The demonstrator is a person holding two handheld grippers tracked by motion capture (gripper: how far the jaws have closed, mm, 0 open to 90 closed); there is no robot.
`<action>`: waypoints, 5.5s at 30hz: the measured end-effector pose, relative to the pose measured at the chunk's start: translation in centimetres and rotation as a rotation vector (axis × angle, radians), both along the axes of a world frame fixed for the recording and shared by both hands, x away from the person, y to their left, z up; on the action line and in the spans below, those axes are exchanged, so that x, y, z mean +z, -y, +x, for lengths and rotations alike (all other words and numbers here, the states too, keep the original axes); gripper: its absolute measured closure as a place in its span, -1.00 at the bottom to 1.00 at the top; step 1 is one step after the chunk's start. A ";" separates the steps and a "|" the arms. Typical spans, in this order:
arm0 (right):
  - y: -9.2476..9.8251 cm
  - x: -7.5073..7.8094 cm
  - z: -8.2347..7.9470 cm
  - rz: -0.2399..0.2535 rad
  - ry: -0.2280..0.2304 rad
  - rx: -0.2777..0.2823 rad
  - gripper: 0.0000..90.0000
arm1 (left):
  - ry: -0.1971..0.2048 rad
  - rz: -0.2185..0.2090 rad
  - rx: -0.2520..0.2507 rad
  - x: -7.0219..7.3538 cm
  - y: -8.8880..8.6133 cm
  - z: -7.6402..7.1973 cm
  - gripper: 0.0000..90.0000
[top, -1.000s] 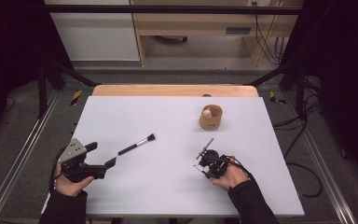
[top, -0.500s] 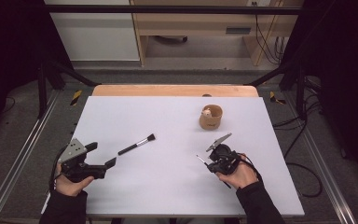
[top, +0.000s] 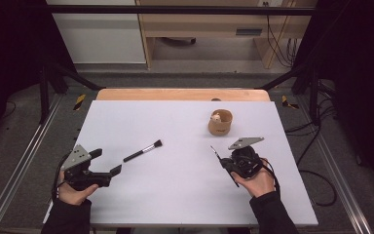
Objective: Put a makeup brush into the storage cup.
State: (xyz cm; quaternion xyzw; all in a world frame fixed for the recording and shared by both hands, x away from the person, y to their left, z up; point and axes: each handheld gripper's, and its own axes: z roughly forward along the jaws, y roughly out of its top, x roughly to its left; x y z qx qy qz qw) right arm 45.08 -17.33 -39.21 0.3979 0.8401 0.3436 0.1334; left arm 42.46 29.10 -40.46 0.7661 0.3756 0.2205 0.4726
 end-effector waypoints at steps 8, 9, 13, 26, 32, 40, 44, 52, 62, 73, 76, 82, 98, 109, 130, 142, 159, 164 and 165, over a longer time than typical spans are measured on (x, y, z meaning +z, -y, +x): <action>1.2 0.9 -0.3 0.089 0.101 -0.072 0.91 | 0.004 -0.004 -0.001 0.0 0.0 0.0 -0.87; 1.3 1.0 -0.3 0.102 0.109 -0.081 0.91 | 0.004 -0.004 -0.001 0.0 0.0 0.0 -0.87; 1.8 1.5 -0.4 0.137 0.155 -0.107 0.91 | 0.006 -0.005 -0.002 0.0 0.0 0.0 -0.87; 2.8 2.7 0.1 0.232 0.222 -0.171 0.91 | 0.011 -0.007 0.003 0.1 -0.1 -0.1 -0.87; 3.2 2.9 0.6 0.255 0.262 -0.201 0.91 | 0.013 -0.011 0.006 0.1 -0.2 -0.1 -0.87; 3.4 3.4 1.2 0.289 0.297 -0.239 0.91 | 0.013 -0.012 0.005 0.1 -0.2 -0.1 -0.87; 3.5 3.8 1.8 0.311 0.315 -0.253 0.91 | 0.013 -0.015 0.007 0.1 -0.3 -0.1 -0.87; 3.2 4.5 2.9 0.331 0.357 -0.279 0.91 | 0.015 -0.021 0.011 0.1 -0.4 0.0 -0.87; 2.7 5.0 4.8 0.358 0.372 -0.303 0.91 | 0.013 -0.024 0.013 0.1 -0.5 0.0 -0.87; 2.5 5.3 7.2 0.370 0.398 -0.347 0.91 | 0.012 -0.027 0.012 0.1 -0.6 0.0 -0.87; 2.5 5.5 7.7 0.374 0.399 -0.359 0.91 | 0.012 -0.027 0.012 0.1 -0.6 0.0 -0.87; 2.5 5.6 8.9 0.389 0.406 -0.376 0.91 | 0.011 -0.026 0.011 0.0 -0.5 0.0 -0.87; 2.4 5.1 11.4 0.369 0.423 -0.414 0.91 | 0.012 -0.029 0.013 0.0 -0.6 0.0 -0.87; 2.2 4.0 13.1 0.371 0.417 -0.435 0.91 | 0.012 -0.031 0.015 0.0 -0.6 0.0 -0.87; 2.0 2.6 15.4 0.381 0.414 -0.460 0.91 | 0.010 -0.031 0.019 -0.1 -0.8 0.1 -0.87; 1.7 1.7 16.1 0.382 0.404 -0.465 0.91 | 0.009 -0.031 0.018 -0.1 -0.7 0.1 -0.87; 1.0 -0.3 17.2 0.340 0.361 -0.471 0.91 | 0.006 -0.036 0.023 -0.2 -0.7 0.1 -0.87; 0.8 -0.6 17.3 0.336 0.350 -0.472 0.91 | 0.008 -0.032 0.021 -0.1 -0.8 0.1 -0.87; 0.7 -0.6 17.3 0.332 0.345 -0.472 0.91 | 0.009 -0.035 0.022 -0.1 -0.8 0.1 -0.87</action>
